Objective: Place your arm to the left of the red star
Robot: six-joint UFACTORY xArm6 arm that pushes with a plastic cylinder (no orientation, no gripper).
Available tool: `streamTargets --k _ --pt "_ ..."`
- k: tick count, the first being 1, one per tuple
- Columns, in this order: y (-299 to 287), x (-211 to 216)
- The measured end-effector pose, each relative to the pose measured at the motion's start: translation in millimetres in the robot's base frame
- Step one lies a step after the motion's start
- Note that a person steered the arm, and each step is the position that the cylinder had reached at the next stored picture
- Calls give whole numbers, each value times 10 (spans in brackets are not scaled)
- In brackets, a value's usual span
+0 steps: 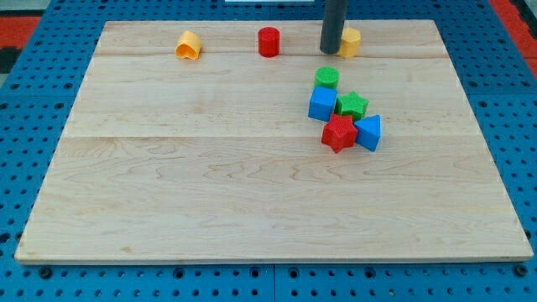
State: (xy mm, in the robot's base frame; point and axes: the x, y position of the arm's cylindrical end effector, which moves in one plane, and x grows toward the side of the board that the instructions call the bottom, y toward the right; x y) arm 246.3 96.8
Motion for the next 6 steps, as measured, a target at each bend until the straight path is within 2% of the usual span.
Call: streamTargets --k 1,2,3,4,6 --pt "3 99" --pt "-559 627" --pt "-933 1405" --pt "-967 1956" --pt "-547 2390"
